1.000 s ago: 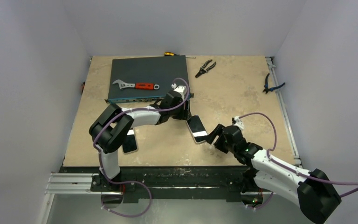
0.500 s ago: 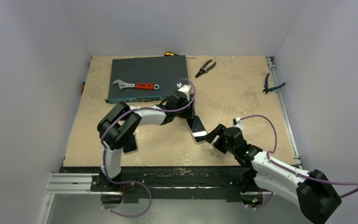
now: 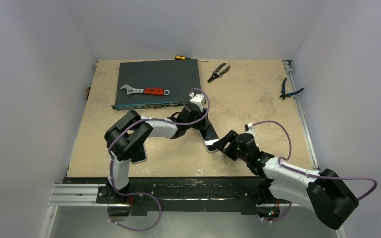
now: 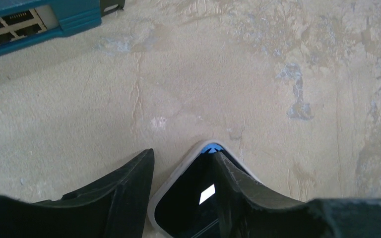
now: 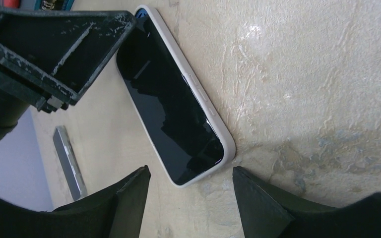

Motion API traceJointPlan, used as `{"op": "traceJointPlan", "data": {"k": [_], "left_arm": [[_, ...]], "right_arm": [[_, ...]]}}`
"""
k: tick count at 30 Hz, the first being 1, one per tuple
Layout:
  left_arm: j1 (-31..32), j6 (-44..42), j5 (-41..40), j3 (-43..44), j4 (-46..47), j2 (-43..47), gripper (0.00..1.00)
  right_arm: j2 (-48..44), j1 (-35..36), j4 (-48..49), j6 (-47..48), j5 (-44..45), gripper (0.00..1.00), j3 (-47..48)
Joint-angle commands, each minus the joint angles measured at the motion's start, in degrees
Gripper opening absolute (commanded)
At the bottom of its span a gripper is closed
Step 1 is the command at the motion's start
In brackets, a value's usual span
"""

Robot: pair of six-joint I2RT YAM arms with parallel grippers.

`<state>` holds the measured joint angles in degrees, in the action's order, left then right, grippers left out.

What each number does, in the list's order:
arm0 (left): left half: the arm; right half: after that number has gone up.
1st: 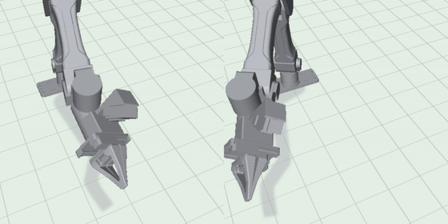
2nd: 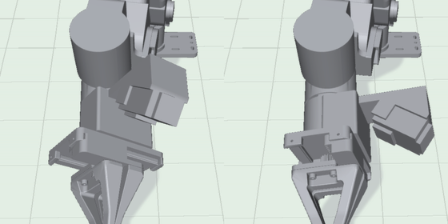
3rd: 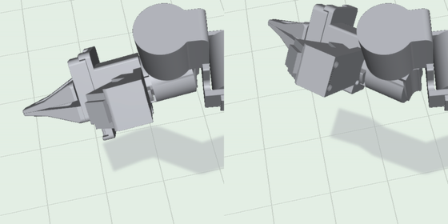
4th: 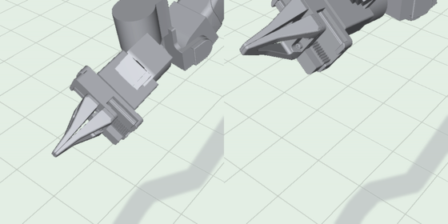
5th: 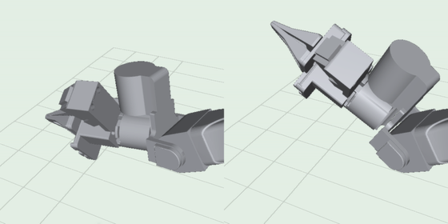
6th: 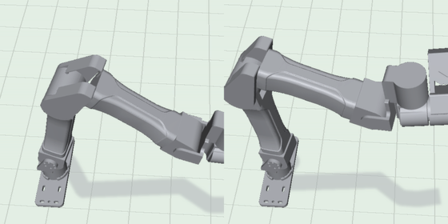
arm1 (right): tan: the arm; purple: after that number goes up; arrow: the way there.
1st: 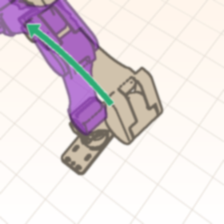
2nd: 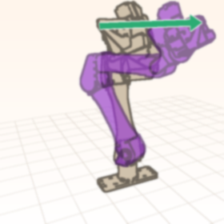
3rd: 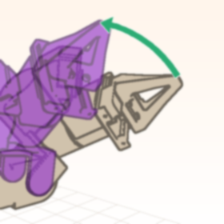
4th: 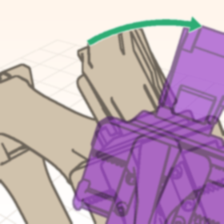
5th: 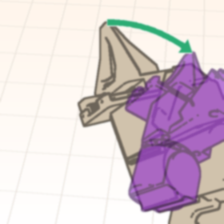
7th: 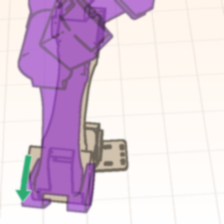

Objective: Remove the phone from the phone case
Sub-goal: Adjust the phone at the center of the board.

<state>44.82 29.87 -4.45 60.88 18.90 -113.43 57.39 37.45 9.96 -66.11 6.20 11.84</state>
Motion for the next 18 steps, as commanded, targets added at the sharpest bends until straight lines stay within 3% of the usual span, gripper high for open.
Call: {"op": "traceJointPlan", "data": {"k": [1,9,18], "left_arm": [[1.0,3.0,-0.2,-6.8,-3.2,1.8,0.47],[1.8,5.4,-1.7,-13.7,-2.6,8.3,0.44],[2.6,9.3,-4.7,-22.9,-2.1,19.1,0.43]], "right_arm": [[3.5,0.0,4.0,-1.4,-1.2,0.65,-0.6],[11.3,-0.1,7.6,0.3,-2.0,0.57,4.1],[22.3,-1.5,6.7,7.1,-1.1,0.58,13.8]]}}
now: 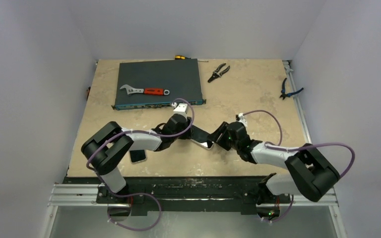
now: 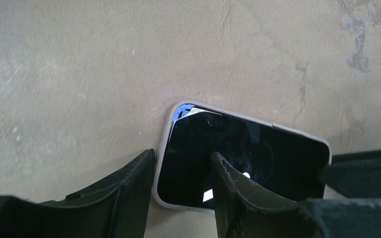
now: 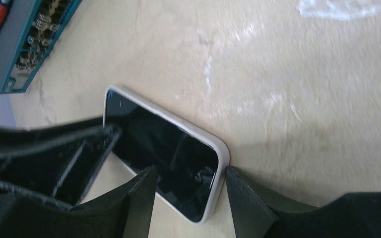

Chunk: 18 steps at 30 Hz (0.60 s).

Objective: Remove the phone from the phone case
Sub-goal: Adjust the phone at the center of the board.

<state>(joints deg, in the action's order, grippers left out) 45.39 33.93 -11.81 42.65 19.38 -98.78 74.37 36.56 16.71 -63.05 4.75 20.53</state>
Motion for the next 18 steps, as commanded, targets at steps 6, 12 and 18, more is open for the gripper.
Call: {"op": "traceJointPlan", "data": {"k": [6,12,18], "left_arm": [[3.0,11.9,-3.1,-14.2,-4.0,13.4,0.43],[3.1,13.3,-12.3,-14.0,-14.0,24.0,0.54],[1.0,7.1,-16.3,-4.8,-16.7,24.2,0.7]], "right_arm": [[11.6,-2.2,-1.0,6.8,-0.3,0.59,12.2],[4.5,-3.1,-8.0,10.4,3.0,0.76,12.9],[-10.8,-1.9,-10.9,8.3,2.1,0.8,3.1]]}}
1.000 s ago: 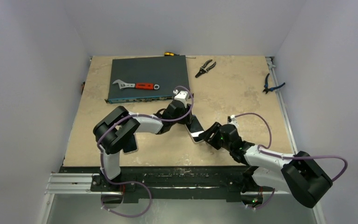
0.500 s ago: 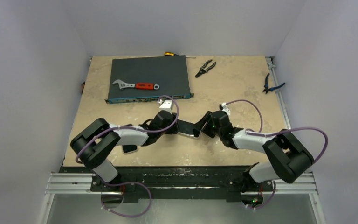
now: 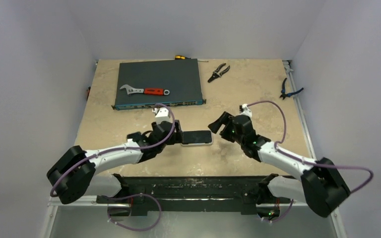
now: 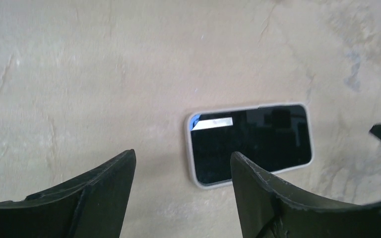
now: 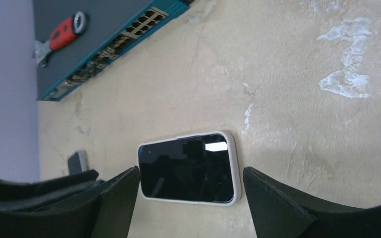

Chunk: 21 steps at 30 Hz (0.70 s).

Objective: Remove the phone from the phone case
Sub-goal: Adjust the phone at the center of the board.

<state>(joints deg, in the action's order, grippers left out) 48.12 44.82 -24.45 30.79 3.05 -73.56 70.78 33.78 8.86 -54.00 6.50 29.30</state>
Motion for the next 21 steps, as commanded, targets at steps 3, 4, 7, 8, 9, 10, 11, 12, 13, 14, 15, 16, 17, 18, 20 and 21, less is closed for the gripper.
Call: {"op": "traceJointPlan", "data": {"k": [3,4,7,8,9,10,11,12,13,14,15,16,17,18,20,21], "left_arm": [[-5.1,-5.6,2.3,12.5,3.0,-9.5,0.66],[-5.9,-5.8,4.4,14.3,3.9,-12.3,0.64],[-6.8,-6.6,8.8,17.9,8.0,-19.7,0.61],[-6.8,-7.0,9.7,18.4,9.4,-21.9,0.61],[-6.8,-7.2,10.1,19.3,9.8,-23.9,0.6],[-6.8,-7.6,10.8,20.4,9.6,-25.9,0.59],[-6.8,-7.7,11.5,21.6,8.9,-27.5,0.59],[-6.8,-7.8,12.1,21.9,8.6,-29.0,0.58],[-6.7,-7.8,12.7,21.7,8.7,-30.0,0.57],[-6.6,-7.6,13.4,21.1,9.2,-30.5,0.55],[-6.5,-7.4,14.0,20.1,10.0,-30.7,0.54],[-6.3,-7.1,14.3,18.9,10.7,-30.7,0.54],[-5.9,-6.8,14.2,17.8,11.1,-30.4,0.53],[-5.6,-6.4,13.8,16.7,11.3,-30.0,0.52],[-4.6,-5.4,13.5,14.0,11.9,-28.7,0.52],[-4.0,-4.8,13.2,12.5,12.3,-27.9,0.51]], "right_arm": [[-8.9,2.0,0.0,-4.0,-1.7,0.76,-10.9],[-8.6,2.2,1.4,-4.6,-2.5,0.75,-12.6],[-5.3,2.7,6.3,-5.0,-4.9,0.75,-14.4],[-4.3,3.0,7.3,-5.1,-4.9,0.75,-14.6],[-3.3,3.1,8.5,-5.5,-4.8,0.75,-15.0],[-2.6,3.1,9.7,-6.0,-4.9,0.75,-15.4],[-2.1,3.1,11.3,-6.7,-5.2,0.75,-15.8],[-1.5,3.1,12.5,-7.1,-5.4,0.75,-16.1],[-0.8,3.1,13.6,-7.4,-5.6,0.75,-16.1],[0.2,3.1,14.6,-7.5,-5.8,0.75,-15.9],[1.3,3.1,15.2,-7.5,-6.0,0.75,-15.6],[2.4,3.1,15.9,-7.5,-6.3,0.75,-15.3],[3.6,3.1,16.6,-7.6,-6.3,0.74,-14.9],[4.8,3.1,17.2,-7.6,-6.4,0.74,-14.5],[7.0,3.1,18.3,-7.9,-7.6,0.74,-13.6],[7.9,3.1,18.6,-7.9,-7.7,0.74,-13.0]]}}
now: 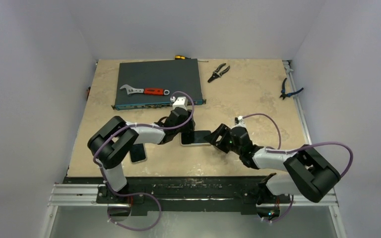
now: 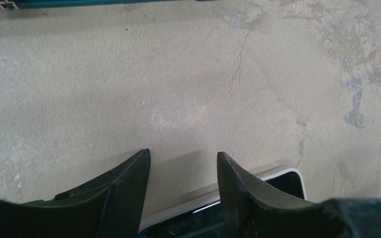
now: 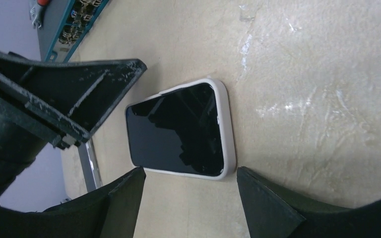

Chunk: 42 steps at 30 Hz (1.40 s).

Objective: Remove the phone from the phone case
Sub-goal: Adjust the phone at the center of the board.

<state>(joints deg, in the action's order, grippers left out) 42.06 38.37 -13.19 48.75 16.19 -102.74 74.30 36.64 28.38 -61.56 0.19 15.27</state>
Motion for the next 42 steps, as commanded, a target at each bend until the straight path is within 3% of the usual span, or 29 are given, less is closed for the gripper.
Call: {"op": "traceJointPlan", "data": {"k": [1,9,16,21,25,31,42], "left_arm": [[2.8,2.2,1.8,-6.9,-0.5,2.1,0.51],[7.7,8.6,-0.7,-17.5,0.6,11.7,0.49],[11.1,11.7,-1.8,-20.6,-1.5,17.9,0.47],[11.4,12.6,-7.4,-21.0,-7.3,26.2,0.49],[11.4,10.8,-10.9,-21.7,-10.8,32.3,0.54],[11.4,7.3,-2.4,-23.1,-6.4,28.8,0.52],[12.1,6.1,3.6,-24.6,0.1,24.0,0.46]], "right_arm": [[5.3,0.3,-0.9,-0.1,-1.5,0.73,1.8],[11.2,-1.5,-4.8,5.0,-2.3,0.73,12.6],[16.7,-2.1,-10.1,9.5,-4.3,0.73,22.8],[9.9,-3.3,-16.8,14.8,-1.2,0.74,23.5],[2.9,-3.3,-20.4,19.2,-1.3,0.75,17.9],[3.0,-3.0,-14.7,17.5,-8.5,0.73,10.0],[9.6,-2.4,-12.2,14.6,-8.9,0.72,13.9]]}}
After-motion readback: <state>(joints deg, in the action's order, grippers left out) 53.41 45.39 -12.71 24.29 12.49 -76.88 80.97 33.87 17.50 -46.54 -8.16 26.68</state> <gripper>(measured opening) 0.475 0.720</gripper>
